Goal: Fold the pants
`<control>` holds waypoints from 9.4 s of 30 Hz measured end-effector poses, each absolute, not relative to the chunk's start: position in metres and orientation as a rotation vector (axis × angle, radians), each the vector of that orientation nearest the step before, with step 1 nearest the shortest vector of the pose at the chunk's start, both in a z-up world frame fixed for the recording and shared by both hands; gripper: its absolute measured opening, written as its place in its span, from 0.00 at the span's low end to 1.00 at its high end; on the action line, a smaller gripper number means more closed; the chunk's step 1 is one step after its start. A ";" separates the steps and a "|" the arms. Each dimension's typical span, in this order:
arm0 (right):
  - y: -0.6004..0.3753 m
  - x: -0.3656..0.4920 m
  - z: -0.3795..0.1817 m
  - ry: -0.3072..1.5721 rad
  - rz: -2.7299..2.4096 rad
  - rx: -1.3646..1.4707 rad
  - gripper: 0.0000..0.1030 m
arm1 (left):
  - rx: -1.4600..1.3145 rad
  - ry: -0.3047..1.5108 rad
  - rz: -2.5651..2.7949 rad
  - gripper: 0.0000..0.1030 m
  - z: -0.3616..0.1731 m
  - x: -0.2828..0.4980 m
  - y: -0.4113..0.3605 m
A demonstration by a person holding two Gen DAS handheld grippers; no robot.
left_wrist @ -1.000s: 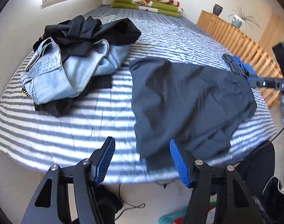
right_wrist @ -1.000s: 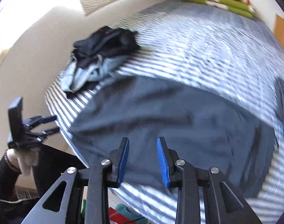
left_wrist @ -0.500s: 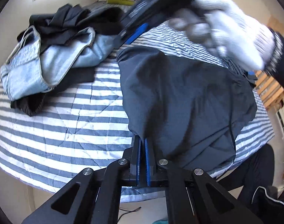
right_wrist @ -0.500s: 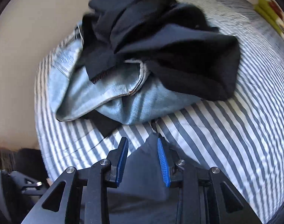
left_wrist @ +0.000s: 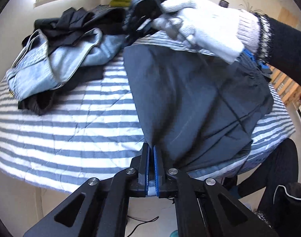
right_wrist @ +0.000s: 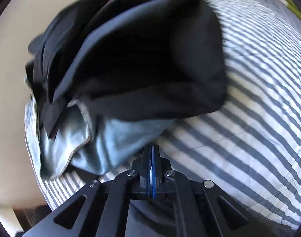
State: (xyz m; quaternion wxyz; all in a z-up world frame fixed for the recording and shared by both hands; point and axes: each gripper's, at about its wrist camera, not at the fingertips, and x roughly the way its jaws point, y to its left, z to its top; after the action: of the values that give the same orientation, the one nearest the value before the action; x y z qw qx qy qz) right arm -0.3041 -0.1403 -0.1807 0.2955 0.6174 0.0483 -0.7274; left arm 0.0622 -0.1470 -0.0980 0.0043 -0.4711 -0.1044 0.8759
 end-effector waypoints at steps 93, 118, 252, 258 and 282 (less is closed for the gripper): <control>0.046 -0.102 -0.155 -0.048 -2.107 1.539 0.21 | -1.437 -0.815 2.648 0.40 -0.062 0.046 -0.203; 0.261 -0.148 -0.177 -0.422 -2.304 1.694 0.30 | -1.582 -0.284 2.594 0.39 -0.063 0.017 -0.093; 0.261 -0.098 -0.111 0.017 -2.420 1.387 0.32 | -1.504 -0.156 2.330 0.22 -0.137 -0.101 0.116; 0.156 -0.111 -0.123 0.456 -2.181 1.275 0.42 | -1.501 -0.188 2.341 0.22 -0.144 -0.100 0.110; 0.246 -0.206 -0.103 -0.072 -2.328 1.351 0.28 | -1.406 -0.218 2.404 0.22 -0.121 -0.117 0.076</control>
State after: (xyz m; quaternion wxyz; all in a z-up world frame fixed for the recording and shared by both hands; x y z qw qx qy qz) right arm -0.2062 0.2465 -0.1026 0.2225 0.4891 -0.0260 -0.8430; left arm -0.1165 0.0755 -0.1211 0.1730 -0.4958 -0.0770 0.8475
